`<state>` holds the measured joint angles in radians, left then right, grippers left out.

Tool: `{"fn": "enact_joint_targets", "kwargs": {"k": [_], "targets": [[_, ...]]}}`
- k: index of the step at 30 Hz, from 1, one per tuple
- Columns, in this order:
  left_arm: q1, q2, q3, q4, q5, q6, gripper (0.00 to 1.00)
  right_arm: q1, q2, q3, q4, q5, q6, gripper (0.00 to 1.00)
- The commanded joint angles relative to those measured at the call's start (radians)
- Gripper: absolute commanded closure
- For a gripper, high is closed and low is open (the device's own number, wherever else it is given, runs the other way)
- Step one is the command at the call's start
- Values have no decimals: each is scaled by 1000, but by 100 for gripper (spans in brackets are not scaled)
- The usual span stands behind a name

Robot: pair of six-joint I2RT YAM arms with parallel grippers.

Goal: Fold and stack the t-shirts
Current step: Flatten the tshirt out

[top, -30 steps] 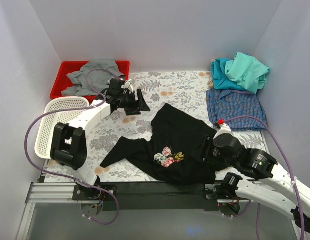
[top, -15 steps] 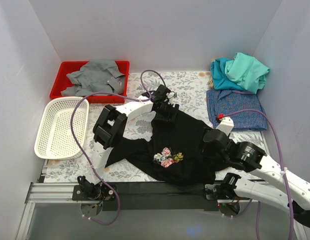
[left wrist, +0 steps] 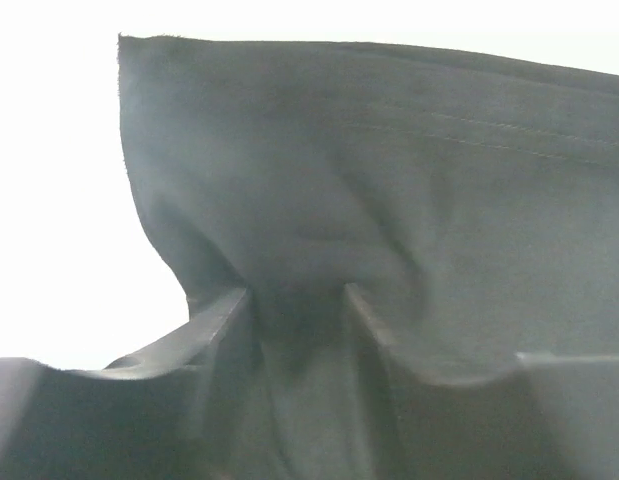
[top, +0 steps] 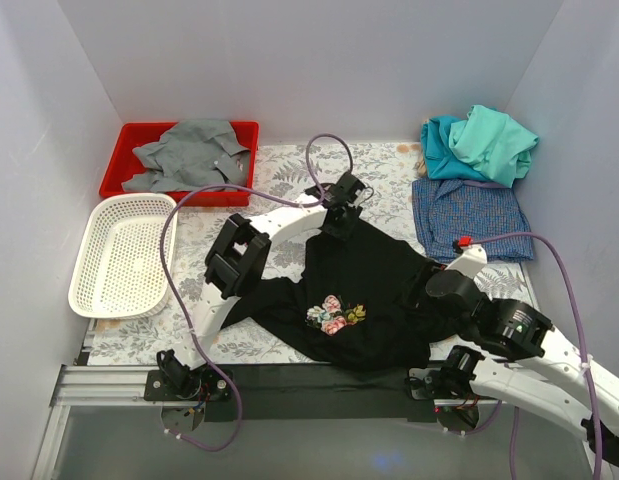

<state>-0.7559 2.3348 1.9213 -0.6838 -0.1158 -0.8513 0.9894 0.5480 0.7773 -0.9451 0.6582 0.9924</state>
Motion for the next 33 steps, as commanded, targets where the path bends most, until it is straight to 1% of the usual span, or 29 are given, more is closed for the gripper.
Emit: {"fn": "enact_joint_targets", "kwargs": {"k": [1, 2, 4, 5, 6, 8, 9, 10, 11, 13, 14, 16, 17, 18, 19, 22, 23, 24, 25, 26, 27, 28, 29, 30, 32, 33], "targets": [[-46, 95, 7, -62, -80, 35, 64, 2, 42, 2, 8, 20, 11, 28], [-48, 107, 16, -71, -87, 35, 78, 2, 59, 5, 11, 20, 6, 28], [-46, 127, 21, -100, -131, 31, 90, 2, 70, 8, 19, 20, -6, 27], [-45, 127, 18, -109, -160, 18, 100, 2, 75, 8, 23, 21, -11, 27], [-39, 117, 10, -111, -182, 11, 100, 2, 75, 5, 31, 23, -20, 27], [9, 95, -1, -112, -173, -46, 100, 2, 75, -1, 57, 26, -34, 26], [33, 52, -20, -99, -156, -69, 100, 2, 75, -7, 65, 26, -40, 26], [61, 28, -42, -83, -98, -89, 100, 2, 76, -10, 72, 26, -53, 26], [126, -3, -57, -71, -75, -138, 100, 2, 88, -10, 75, 27, -54, 26], [199, -81, -105, -45, -50, -178, 100, 2, 111, -13, 75, 23, -52, 26], [264, -109, -111, -51, -64, -193, 100, 3, 137, -15, 75, 20, -51, 26], [328, -169, -157, -43, -93, -222, 100, 2, 171, -13, 77, 3, -49, 26], [389, -220, -185, -43, -116, -236, 100, 2, 214, -6, 83, -6, -52, 26], [420, -251, -185, -36, -114, -239, 100, 2, 239, -6, 88, -6, -63, 26], [472, -297, -220, -17, -117, -247, 100, 0, 294, 11, 97, -18, -84, 26], [529, -363, -264, -23, -191, -272, 100, -5, 400, 46, 121, -49, -136, 25], [544, -382, -271, -20, -148, -262, 100, -9, 450, 63, 127, -57, -147, 25], [544, -393, -271, -39, -140, -261, 100, -12, 486, 68, 153, -74, -158, 25], [543, -411, -287, -42, -98, -273, 100, -20, 515, 68, 192, -80, -187, 24], [541, -422, -297, -40, -69, -279, 96, -26, 533, 66, 242, -89, -199, 24], [537, -440, -309, -39, -29, -278, 86, -35, 543, 62, 277, -92, -231, 24], [521, -451, -326, -31, -15, -275, 78, -60, 559, 59, 358, -106, -260, 23], [506, -477, -338, -17, 11, -259, 75, -73, 582, 59, 453, -117, -312, 23], [498, -491, -349, -4, 37, -255, 70, -99, 599, 63, 498, -118, -372, 23], [455, -523, -352, 4, 44, -253, 62, -182, 751, 127, 659, -165, -495, 23], [455, -523, -351, 4, 44, -249, 62, -202, 751, 163, 684, -179, -495, 23]]}}
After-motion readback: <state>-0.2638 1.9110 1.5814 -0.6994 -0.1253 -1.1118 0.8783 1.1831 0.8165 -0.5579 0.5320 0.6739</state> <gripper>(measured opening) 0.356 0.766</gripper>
